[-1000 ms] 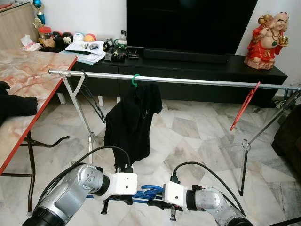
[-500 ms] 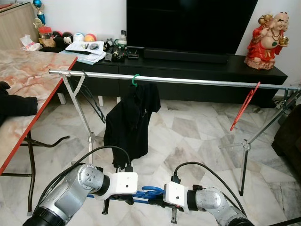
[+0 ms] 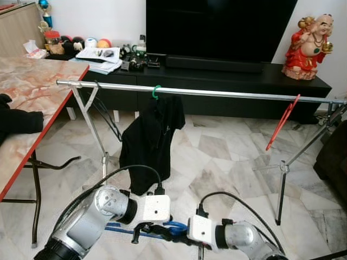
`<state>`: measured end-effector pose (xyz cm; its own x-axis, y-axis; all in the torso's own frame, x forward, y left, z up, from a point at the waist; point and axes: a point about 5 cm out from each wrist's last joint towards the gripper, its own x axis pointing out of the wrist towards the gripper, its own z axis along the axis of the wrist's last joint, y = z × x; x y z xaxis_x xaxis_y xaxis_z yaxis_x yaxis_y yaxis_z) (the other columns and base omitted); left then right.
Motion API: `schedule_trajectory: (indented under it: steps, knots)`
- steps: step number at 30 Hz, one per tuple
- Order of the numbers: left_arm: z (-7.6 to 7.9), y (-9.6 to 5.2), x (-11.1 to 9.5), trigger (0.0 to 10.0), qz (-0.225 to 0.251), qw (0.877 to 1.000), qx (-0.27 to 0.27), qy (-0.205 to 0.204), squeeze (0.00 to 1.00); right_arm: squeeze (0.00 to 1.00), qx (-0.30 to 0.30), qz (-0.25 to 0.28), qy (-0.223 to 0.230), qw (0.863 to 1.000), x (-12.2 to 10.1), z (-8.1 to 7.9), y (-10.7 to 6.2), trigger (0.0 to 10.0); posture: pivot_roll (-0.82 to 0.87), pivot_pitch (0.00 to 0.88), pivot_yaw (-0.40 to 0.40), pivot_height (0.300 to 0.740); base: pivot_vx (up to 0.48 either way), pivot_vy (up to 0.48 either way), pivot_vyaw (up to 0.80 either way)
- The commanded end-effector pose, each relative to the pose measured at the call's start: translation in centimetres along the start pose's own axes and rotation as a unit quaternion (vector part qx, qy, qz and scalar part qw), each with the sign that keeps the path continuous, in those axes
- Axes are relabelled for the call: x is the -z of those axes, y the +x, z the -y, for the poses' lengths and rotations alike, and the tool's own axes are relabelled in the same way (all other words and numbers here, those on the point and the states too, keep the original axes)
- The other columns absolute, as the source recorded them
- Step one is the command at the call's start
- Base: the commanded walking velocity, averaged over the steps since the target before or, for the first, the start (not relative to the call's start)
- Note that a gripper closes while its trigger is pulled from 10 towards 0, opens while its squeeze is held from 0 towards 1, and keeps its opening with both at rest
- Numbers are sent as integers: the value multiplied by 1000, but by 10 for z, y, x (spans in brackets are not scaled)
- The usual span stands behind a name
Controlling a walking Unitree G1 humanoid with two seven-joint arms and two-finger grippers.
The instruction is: Hang hanger
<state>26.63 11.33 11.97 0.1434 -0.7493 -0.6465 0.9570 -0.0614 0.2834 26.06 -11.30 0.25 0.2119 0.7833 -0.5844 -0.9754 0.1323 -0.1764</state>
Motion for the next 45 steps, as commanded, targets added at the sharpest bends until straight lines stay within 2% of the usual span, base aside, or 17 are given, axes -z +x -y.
schedule_trajectory:
  steps: [1, 6, 11, 12, 15, 18, 19, 20, 21, 23, 24, 28, 29, 30, 31, 36, 45]
  knots:
    - [-1, -6, -4, 10000, 0, 1000, 7, 13, 1000, 0, 2, -11, 15, 1000, 7, -3, -2, 0, 151, 8, -97, 740, 0, 0, 0]
    - [4, -13, 4, 10000, -24, 999, 22, 13, 1000, 0, 35, 7, 68, 997, 9, 2, -5, 0, 152, 8, -98, 740, 0, 0, 0]
    - [12, -28, 48, 10000, -128, 992, -1, -6, 1000, 0, 147, -55, 120, 980, 31, 15, -24, 0, 151, 4, -89, 740, 0, 0, 0]
    - [13, -29, 59, 10000, -138, 990, -24, -23, 0, 0, 179, -61, 137, 972, 35, 18, -28, 0, 147, 3, -86, 740, 0, 0, 0]
    - [14, -28, 82, 10000, -129, 981, -103, -100, 0, 0, 277, -64, 188, 940, 42, 28, -38, 0, 142, 4, -86, 740, 0, 0, 0]
    - [22, -25, 123, 10000, -132, 928, -253, -238, 0, 0, 443, -25, 376, 814, 57, 37, -53, 0, 133, 3, -83, 740, 0, 0, 0]
    - [30, -23, 132, 10000, -133, 915, -278, -262, 0, 0, 466, -13, 401, 789, 58, 37, -55, 0, 133, 3, -82, 740, 0, 0, 0]
    - [30, -23, 132, 10000, -133, 915, -278, -262, 0, 0, 466, -13, 401, 789, 58, 37, -55, 0, 133, 3, -82, 740, 0, 0, 0]
    - [42, -22, 147, 10000, -142, 885, -317, -309, 0, 0, 486, 3, 416, 769, 59, 35, -54, 0, 121, 2, -70, 740, 0, 0, 0]
    - [51, -20, 156, 10000, -151, 863, -343, -337, 0, 0, 500, 11, 423, 756, 59, 33, -54, 0, 118, 1, -69, 740, 0, 0, 0]
    - [51, -20, 156, 10000, -151, 863, -343, -337, 0, 0, 500, 11, 423, 756, 59, 33, -54, 0, 118, 1, -69, 740, 0, 0, 0]
    - [146, 2, 197, 10000, -211, 722, -400, -523, 0, 0, 563, 28, 478, 674, 64, 19, -49, 0, 100, 0, -59, 740, 0, 0, 0]
    - [165, 7, 200, 10000, -219, 695, -400, -555, 0, 0, 569, 30, 482, 665, 64, 17, -48, 4980, 100, 0, -57, 740, 0, 0, 0]
    - [165, 7, 200, 10000, -219, 695, -400, -555, 0, 0, 569, 30, 482, 665, 64, 17, -48, 4980, 100, 0, -57, 740, 0, 0, 0]
    - [198, 17, 199, 10000, -232, 663, -381, -602, 0, 0, 582, 38, 488, 649, 64, 15, -49, 10000, 91, 0, -54, 740, 0, 0, 0]
    - [223, 24, 197, 10000, -252, 646, -361, -624, 0, 0, 602, 53, 496, 624, 65, 17, -55, 10000, 84, 0, -55, 740, 69, 0, 0]
    - [223, 24, 197, 10000, -252, 646, -361, -624, 0, 0, 602, 53, 496, 624, 65, 17, -55, 10000, 84, 0, -55, 740, 345, 0, 0]
